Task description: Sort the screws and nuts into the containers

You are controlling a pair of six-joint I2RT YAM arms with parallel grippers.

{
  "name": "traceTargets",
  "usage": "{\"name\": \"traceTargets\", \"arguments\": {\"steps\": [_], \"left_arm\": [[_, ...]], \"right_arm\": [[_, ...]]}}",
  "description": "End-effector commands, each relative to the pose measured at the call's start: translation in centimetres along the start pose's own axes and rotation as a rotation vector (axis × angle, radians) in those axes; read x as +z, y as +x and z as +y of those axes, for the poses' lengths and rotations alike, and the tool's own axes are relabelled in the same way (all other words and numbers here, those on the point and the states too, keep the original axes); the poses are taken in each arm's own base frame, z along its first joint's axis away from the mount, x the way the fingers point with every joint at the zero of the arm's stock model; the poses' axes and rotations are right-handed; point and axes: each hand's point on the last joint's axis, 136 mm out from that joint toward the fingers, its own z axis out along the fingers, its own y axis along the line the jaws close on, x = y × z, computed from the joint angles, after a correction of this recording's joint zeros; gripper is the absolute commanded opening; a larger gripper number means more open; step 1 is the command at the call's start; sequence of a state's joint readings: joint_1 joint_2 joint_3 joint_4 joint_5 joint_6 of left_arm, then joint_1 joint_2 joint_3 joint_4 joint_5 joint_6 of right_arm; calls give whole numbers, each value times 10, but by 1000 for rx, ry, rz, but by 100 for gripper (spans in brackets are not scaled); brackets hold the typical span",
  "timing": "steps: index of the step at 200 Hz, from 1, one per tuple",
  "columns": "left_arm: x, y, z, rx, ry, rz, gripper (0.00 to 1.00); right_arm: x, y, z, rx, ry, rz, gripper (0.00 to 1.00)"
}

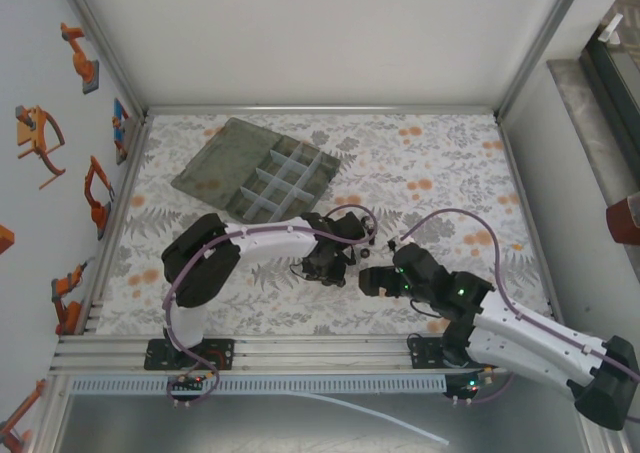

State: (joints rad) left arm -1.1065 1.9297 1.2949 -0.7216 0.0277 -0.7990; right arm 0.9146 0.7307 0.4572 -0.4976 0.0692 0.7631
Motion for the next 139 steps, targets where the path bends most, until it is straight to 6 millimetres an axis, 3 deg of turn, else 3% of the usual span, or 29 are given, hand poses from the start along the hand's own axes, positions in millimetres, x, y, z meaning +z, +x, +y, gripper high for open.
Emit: {"name": "traceTargets", "arguments": {"steps": [1,74,139], "left_arm": [[0,1,-6,9,7,13,32],[-6,-6,-6,12,17,-30,23],[-42,-27,-4,14,80,-139,19]], "right_arm": [[3,-3,3,-7,-4,-14,96],[9,-9,12,-35,-16,-4,97],[7,-19,18,-69,-13,-20,99]]}}
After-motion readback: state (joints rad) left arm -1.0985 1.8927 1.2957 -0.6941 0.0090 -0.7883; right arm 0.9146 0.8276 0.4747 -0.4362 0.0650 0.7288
